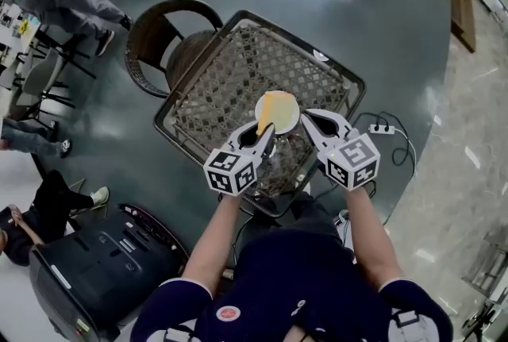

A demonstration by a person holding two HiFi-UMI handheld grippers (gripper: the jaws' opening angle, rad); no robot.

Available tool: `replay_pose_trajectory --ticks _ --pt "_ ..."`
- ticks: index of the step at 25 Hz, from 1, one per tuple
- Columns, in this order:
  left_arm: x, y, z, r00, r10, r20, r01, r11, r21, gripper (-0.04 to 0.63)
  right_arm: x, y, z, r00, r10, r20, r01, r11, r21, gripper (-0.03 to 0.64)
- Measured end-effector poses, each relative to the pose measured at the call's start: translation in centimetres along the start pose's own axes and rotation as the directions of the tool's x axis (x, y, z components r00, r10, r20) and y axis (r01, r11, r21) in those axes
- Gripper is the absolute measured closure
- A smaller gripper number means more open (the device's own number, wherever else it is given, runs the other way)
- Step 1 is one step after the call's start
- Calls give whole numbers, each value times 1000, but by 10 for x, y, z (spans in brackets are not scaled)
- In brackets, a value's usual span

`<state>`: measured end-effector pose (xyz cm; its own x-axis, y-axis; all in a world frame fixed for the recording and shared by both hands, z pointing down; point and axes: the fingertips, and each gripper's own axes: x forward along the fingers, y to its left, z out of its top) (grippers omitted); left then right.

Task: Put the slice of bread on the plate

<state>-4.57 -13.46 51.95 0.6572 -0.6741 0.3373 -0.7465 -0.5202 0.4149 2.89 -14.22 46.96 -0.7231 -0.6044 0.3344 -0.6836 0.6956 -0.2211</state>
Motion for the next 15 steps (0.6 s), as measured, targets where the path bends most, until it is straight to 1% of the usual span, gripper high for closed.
replay_pose_trajectory --ticks 7,15 --pt "25 25 -37 1000 3 -29 -6 995 -99 506 10 -11 -34 997 -5 -81 8 999 31 611" --pt "58 40 -68 997 -22 -73 9 985 -174 506 14 -20 -57 990 -7 -140 14 999 46 611"
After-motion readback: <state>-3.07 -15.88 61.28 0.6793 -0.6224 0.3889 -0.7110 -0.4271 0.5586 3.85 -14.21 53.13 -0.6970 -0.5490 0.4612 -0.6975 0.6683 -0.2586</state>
